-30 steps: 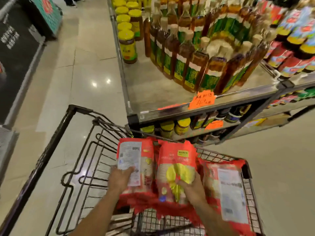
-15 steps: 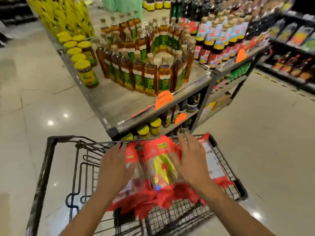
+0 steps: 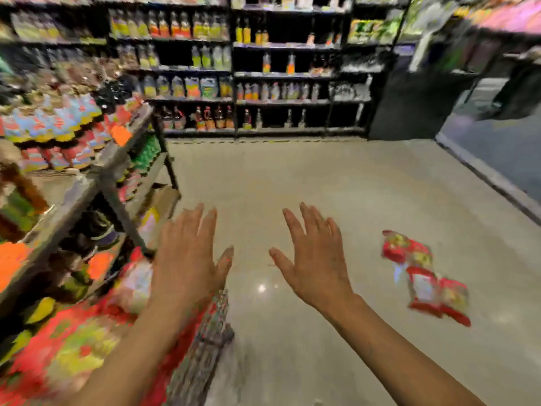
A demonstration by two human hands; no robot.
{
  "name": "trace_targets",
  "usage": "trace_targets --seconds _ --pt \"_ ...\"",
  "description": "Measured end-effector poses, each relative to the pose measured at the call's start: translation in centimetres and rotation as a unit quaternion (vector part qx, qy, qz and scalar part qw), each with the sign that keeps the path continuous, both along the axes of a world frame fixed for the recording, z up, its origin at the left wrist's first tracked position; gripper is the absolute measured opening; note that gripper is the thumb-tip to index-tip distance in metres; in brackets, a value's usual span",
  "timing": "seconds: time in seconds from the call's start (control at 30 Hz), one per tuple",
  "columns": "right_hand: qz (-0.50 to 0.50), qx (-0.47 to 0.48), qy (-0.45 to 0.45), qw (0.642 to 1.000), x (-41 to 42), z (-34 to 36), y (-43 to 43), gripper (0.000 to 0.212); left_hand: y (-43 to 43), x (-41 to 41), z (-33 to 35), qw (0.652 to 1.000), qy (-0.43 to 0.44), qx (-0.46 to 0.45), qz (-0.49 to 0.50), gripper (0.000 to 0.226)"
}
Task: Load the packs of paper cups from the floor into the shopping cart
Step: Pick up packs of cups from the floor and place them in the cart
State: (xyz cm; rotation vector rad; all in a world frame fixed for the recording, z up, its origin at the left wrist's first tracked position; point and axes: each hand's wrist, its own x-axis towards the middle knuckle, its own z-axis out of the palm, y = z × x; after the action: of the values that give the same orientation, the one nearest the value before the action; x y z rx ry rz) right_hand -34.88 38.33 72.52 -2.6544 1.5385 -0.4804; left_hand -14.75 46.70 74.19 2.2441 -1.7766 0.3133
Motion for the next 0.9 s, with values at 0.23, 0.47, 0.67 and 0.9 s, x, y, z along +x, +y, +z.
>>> trace_targets --seconds 0.23,0.47,0.67,0.9 --pt "-0.211 0.035 -0.036 0.976 -21.6 -2.2 -7.8 0.082 -16.5 -20.4 -0.5 0.978 -0.035 0.012 -0.207 0.076" --pt "-0.326 0.032 -0.024 0.945 -40.8 -4.6 -18.3 0.08 -31.8 -39.8 -2.4 0.945 -0.045 0.016 -0.324 0.075" --pt "-0.374 0.033 -0.018 0.926 -50.9 -6.3 -27.3 0.076 -42.4 -50.0 -4.5 0.927 -0.031 0.041 -0.372 0.074" --pt "-0.4 0.078 0.016 0.913 -58.2 -13.3 -41.6 0.076 -58.4 -57.4 -12.3 0.907 -0.027 0.089 -0.41 0.074"
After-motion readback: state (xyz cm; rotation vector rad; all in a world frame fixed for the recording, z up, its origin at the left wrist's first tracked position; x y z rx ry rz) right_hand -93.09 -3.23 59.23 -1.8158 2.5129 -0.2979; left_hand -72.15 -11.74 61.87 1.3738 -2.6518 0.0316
